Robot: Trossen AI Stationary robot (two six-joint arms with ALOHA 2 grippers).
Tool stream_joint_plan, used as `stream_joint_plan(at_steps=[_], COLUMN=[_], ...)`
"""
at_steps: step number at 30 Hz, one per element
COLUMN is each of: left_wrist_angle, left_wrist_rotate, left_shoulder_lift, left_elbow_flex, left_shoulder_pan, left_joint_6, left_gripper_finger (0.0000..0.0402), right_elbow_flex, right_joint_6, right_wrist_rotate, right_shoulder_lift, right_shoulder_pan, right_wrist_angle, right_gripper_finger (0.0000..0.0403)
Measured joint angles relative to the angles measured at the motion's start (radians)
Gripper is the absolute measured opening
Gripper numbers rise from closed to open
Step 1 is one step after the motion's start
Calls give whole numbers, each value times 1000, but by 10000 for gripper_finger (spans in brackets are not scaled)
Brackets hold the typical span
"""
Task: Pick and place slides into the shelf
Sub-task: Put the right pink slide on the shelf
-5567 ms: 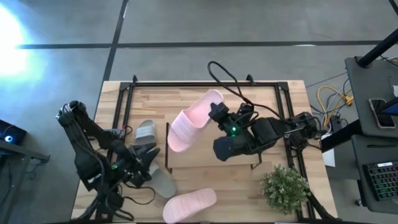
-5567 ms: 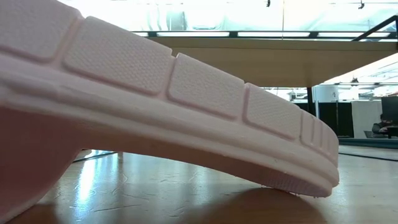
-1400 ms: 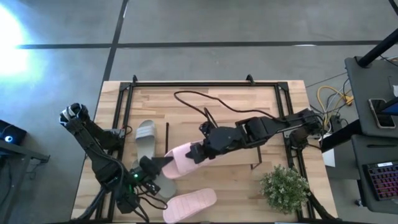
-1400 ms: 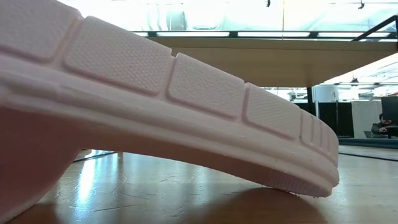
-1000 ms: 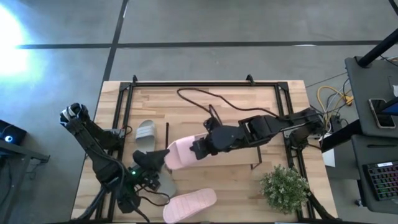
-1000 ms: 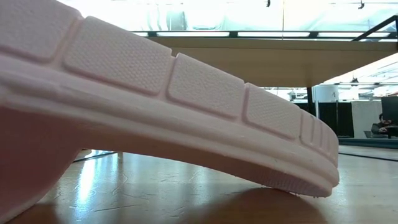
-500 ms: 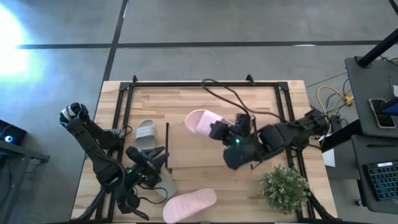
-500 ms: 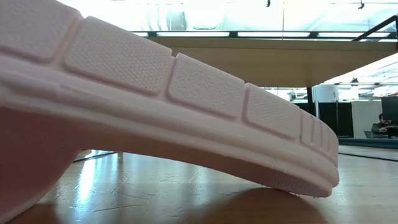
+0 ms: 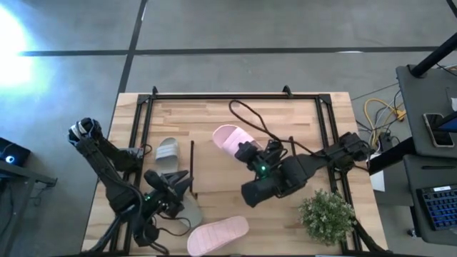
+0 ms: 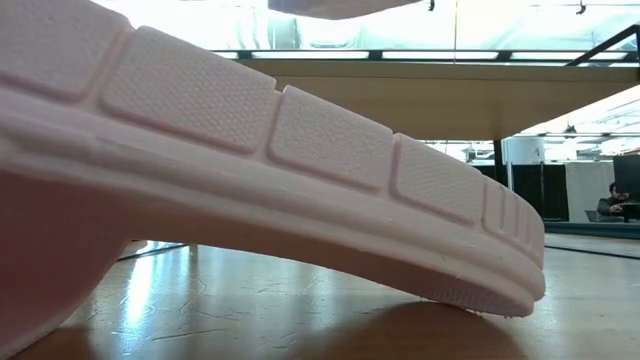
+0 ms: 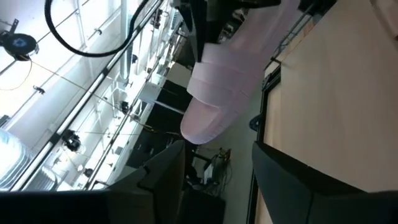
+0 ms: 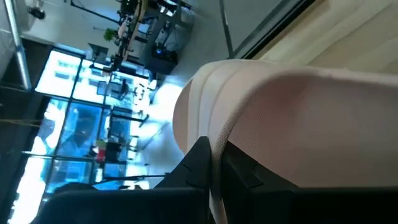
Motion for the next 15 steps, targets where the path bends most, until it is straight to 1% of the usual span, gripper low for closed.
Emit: stream_joint_plan(at_steps=[5,9,11,15], left_wrist_angle=[0,-1,-1,-2], left_wrist_rotate=[0,0,0,0], left_shoulder_lift=[0,0,0,0], left_elbow_flex=[0,0,0,0], left_shoulder_pan=[-15,-16,-16,-14], left_joint_6=[0,8,9,10], left_gripper_finger=[173,173,173,173], right_elbow_flex=[-33,-96,-141,-212], right_joint_6=[0,-3,-3,-4], right_wrist_rotate=[-72,-153,-173,-176], right_shoulder_lift=[6,6,6,5], right_shoulder_pan=[-3,-3,-4,-14], right_wrist_angle=[-16,-14,32,152], right_gripper_finger=[13,13,13,13])
